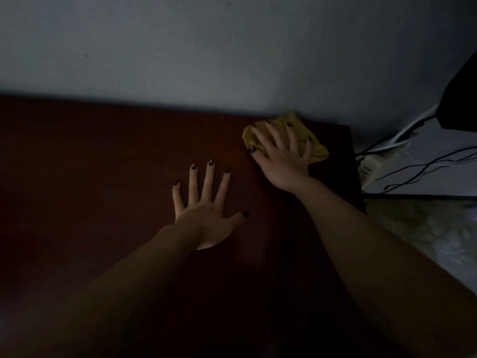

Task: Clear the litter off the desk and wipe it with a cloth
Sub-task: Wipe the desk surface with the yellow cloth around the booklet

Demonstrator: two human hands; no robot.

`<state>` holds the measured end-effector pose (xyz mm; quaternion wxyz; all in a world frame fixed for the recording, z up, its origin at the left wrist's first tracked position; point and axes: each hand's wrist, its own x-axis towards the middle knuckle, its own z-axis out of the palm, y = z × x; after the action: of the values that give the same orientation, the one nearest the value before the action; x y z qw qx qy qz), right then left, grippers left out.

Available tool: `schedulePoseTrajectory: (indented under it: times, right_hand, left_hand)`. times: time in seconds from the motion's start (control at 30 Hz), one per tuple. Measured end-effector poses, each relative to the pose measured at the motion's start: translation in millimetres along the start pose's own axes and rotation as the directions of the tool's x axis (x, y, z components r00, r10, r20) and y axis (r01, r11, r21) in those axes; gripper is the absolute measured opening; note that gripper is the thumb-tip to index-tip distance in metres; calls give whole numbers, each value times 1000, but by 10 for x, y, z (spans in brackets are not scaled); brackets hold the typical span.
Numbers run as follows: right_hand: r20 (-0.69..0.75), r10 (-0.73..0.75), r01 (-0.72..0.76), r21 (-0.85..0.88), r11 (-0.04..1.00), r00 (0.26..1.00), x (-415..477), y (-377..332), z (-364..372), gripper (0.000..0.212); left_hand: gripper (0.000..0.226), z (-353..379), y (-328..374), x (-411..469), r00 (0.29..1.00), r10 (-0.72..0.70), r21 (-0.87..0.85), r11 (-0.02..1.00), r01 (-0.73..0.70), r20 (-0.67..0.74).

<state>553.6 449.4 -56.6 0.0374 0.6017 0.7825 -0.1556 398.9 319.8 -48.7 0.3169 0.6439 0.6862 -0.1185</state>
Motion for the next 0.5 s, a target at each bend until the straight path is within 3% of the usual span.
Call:
schedulePoseTrajectory:
  times: [0.23,0.33,0.5]
  right_hand:
    - [9,3,-3,-18,1000,1000,53,-33,-53,52]
    - [-49,-21,19,-42,999,999,-407,-46,100,52]
    - [-44,-48,45,-72,996,998,-1562,-33,421,57]
  left_hand:
    - [70,26,-6,-3,998,4,-58,998,-7,-56]
    - [78,68,5,-1,996,19,-65,998,-25,-92]
    - [70,5,-83,-159,971,96,-135,983,-128,-219]
